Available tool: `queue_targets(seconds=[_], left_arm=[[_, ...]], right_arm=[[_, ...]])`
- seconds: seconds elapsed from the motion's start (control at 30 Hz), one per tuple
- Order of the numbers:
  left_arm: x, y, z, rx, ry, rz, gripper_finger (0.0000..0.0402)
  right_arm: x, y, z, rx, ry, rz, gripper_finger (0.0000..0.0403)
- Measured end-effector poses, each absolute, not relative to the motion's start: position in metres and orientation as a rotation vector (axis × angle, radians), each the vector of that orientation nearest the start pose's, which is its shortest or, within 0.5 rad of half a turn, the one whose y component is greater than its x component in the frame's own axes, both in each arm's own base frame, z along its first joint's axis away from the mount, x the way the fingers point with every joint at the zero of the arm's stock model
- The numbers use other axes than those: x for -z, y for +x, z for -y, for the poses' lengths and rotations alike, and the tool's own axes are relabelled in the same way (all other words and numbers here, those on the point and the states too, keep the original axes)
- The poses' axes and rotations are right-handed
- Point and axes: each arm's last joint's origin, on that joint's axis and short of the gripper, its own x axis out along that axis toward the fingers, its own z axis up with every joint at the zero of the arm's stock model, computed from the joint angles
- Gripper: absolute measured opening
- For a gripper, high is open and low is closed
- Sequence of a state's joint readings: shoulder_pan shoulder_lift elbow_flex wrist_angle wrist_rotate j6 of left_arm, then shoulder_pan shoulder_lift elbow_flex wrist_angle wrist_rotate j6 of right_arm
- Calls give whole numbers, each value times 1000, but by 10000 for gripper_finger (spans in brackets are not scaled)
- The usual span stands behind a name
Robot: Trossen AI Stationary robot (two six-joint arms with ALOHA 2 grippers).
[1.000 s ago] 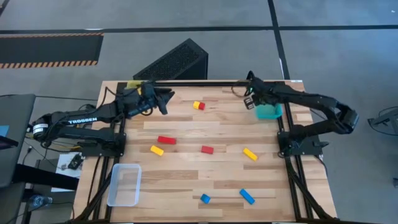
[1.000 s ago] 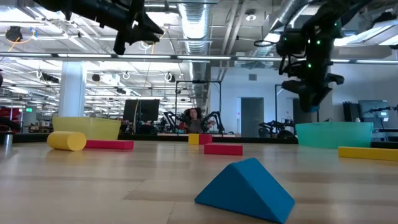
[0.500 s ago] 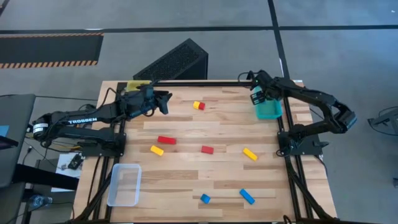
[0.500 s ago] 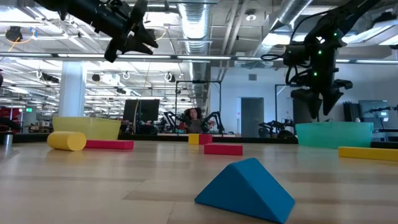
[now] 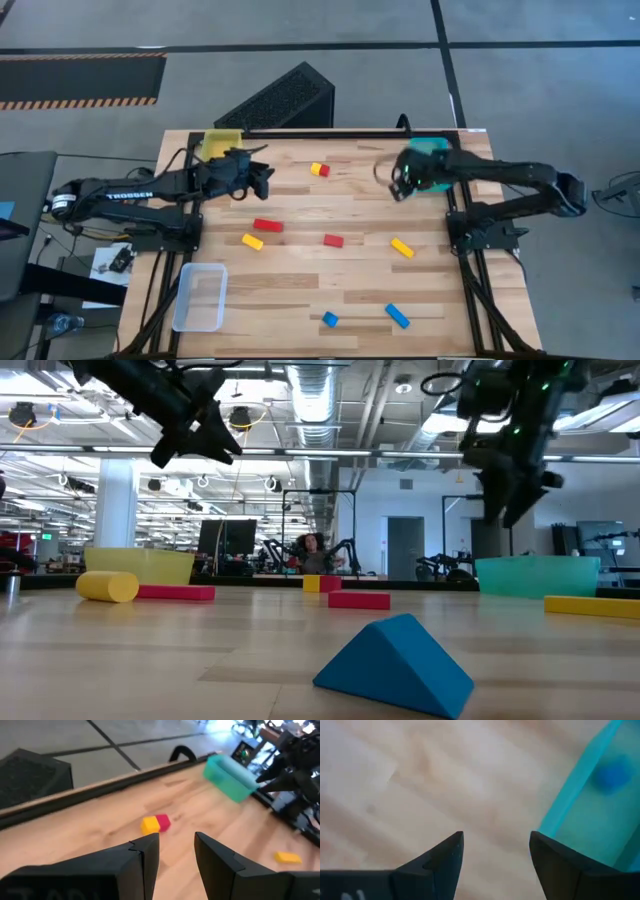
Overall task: Sort & place blocks by color
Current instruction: Put the blue rectangle wooden block into the green bin
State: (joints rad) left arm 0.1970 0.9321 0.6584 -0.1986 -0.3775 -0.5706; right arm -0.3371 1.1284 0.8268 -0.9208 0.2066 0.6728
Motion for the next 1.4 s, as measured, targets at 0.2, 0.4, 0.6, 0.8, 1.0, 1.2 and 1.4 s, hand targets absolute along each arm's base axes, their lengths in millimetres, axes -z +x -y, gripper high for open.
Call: queue_targets(seconds=[0.2, 0.4, 0.6, 0.8, 1.0, 1.2, 1.4], left_arm=[[-264, 197, -28, -573, -439, -337, 112], [-261, 197, -9, -480, -420, -391, 112], [-259, 197, 5, -404, -254, -448, 112], [-259, 197, 11, -410, -206, -446, 112], [-257, 195, 11, -401, -156, -475, 112], [-257, 195, 22, -324, -123, -489, 112], [-255, 193, 29, -323, -125, -497, 112]], right_arm=[[-233, 186, -12, 809, 739, -1048, 249], [-215, 186, -95, 787, 851, -1059, 249], [-195, 193, -177, 646, 837, -1103, 249], [-189, 205, -231, 538, 699, -1194, 249], [-174, 219, -259, 366, 634, -1239, 250], [-159, 218, -266, 341, 629, -1355, 250], [-155, 218, -258, 415, 602, -1319, 250]])
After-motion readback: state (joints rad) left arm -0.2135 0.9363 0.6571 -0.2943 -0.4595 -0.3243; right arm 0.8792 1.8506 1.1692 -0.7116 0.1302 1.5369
